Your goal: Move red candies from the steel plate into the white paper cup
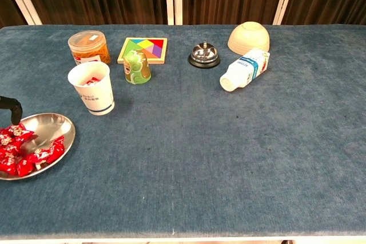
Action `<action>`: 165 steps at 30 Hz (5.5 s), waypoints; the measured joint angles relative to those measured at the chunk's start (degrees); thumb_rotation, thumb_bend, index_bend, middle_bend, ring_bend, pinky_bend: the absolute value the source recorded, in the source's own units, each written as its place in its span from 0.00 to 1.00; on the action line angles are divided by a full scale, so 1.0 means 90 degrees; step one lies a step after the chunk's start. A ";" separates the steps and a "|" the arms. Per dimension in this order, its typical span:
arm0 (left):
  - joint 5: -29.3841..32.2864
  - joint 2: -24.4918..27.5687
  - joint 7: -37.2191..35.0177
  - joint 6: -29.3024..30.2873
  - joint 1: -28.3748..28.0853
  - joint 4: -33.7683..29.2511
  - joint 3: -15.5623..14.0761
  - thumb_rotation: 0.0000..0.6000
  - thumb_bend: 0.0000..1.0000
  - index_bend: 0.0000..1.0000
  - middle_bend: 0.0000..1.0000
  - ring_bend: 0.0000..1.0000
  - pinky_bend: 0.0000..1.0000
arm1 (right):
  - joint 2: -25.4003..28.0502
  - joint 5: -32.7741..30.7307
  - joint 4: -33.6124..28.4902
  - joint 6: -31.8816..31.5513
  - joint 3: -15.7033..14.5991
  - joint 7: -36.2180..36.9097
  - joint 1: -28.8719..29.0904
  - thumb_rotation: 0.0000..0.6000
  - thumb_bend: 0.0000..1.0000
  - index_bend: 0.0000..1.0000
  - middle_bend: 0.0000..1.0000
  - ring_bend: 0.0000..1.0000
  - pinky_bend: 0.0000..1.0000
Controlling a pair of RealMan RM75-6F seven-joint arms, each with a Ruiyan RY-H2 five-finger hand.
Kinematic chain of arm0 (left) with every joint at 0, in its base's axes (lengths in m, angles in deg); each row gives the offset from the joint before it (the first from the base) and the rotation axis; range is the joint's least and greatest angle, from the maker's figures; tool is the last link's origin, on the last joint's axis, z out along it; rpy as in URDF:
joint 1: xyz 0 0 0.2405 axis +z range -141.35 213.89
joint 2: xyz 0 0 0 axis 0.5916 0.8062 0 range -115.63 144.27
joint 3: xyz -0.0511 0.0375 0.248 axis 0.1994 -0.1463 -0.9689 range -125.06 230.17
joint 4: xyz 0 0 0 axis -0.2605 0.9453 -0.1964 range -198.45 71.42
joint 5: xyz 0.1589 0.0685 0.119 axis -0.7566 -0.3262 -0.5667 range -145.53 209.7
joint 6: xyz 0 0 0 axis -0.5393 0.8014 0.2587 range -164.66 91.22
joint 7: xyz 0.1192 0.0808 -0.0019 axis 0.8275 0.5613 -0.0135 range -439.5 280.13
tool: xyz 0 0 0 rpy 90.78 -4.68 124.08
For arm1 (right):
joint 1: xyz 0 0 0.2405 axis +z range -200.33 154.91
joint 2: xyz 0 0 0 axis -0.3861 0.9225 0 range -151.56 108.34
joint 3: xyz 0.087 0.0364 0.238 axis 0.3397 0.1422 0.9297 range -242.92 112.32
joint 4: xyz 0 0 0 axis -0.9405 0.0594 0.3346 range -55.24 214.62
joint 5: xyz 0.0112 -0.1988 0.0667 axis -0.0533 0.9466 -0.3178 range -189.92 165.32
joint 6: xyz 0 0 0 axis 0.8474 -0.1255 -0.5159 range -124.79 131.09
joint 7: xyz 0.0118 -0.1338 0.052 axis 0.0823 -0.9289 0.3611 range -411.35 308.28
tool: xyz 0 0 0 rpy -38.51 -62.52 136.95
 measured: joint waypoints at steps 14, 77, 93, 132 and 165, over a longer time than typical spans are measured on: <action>0.0205 -0.0225 0.0051 -0.0225 -0.0013 0.0298 0.0040 1.00 0.26 0.47 0.85 0.79 0.83 | 0.0020 0.0010 -0.0058 -0.0009 -0.0003 -0.0065 -0.0005 1.00 0.20 0.02 0.16 0.11 0.18; 0.1107 -0.0361 -0.0120 0.0227 -0.1141 -0.0925 0.1326 1.00 0.20 0.34 0.85 0.78 0.83 | -0.0015 -0.0119 0.0038 0.0150 0.0054 0.0033 0.0074 1.00 0.20 0.02 0.16 0.11 0.18; 0.0216 -0.0138 -0.0772 0.0736 -0.0201 -0.0317 0.0310 1.00 0.23 0.38 0.85 0.78 0.83 | -0.0021 -0.0044 -0.0014 0.0206 0.0042 -0.0039 0.0148 1.00 0.20 0.02 0.16 0.11 0.18; 0.0380 -0.0909 -0.0717 -0.0021 -0.0220 0.0946 0.0285 1.00 0.35 0.55 0.85 0.79 0.83 | -0.0035 -0.0094 -0.0077 0.0238 0.0014 -0.0138 0.0125 1.00 0.20 0.01 0.16 0.11 0.18; 0.1342 -0.0777 -0.0015 -0.0580 -0.1488 -0.0706 0.1637 1.00 0.32 0.51 0.85 0.78 0.83 | -0.0118 -0.0187 0.0227 0.0187 0.0040 0.0183 0.0083 1.00 0.20 0.01 0.17 0.11 0.18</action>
